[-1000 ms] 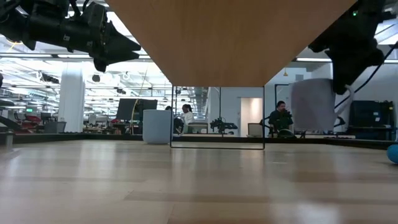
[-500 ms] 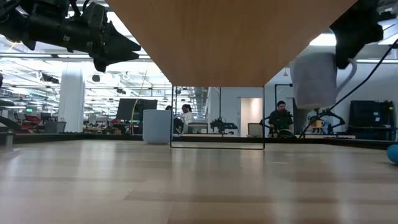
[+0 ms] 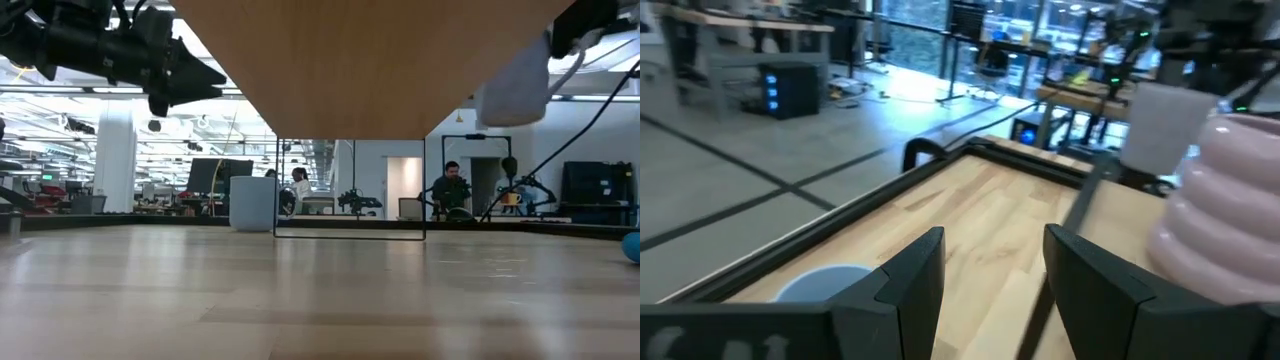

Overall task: Stack small to large cups/mugs on shelf
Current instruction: Put the dark blue mug on the shelf

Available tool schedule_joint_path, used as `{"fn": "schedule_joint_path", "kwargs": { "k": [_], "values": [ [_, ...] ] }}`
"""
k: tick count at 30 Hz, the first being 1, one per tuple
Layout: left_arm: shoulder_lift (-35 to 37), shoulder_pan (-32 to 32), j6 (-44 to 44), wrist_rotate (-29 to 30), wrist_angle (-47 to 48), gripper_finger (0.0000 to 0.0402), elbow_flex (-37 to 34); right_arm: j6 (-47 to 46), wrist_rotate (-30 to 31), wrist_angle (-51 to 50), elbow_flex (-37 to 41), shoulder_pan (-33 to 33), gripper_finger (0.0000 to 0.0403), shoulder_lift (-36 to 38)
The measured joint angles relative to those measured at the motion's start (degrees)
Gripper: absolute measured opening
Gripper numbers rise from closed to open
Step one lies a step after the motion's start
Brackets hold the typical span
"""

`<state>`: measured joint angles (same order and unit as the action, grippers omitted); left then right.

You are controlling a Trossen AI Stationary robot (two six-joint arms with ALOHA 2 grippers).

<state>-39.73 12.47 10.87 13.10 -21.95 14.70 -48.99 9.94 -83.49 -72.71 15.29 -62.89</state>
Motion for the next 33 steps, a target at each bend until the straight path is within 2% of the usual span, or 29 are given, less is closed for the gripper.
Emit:
{"fn": "schedule_joint_path", "kwargs": {
  "k": [14,23,33],
  "values": [
    [0.0,0.0,2.3,6.4,1.6,0.0162,0.0,-1.1,-1.6,1.4,-7.5,11.9,0.0059,-3.7],
    [0.0,0.0,4.0,6.9,3.7,0.0162,0.0,3.4,-1.0,1.9,-14.8,17.0,0.006,-13.3],
    [0.0,0.0,6.4,7.0,4.6,0.0162,0.0,11.1,2.0,1.8,-27.4,17.9,0.0058,-24.7]
  ]
}}
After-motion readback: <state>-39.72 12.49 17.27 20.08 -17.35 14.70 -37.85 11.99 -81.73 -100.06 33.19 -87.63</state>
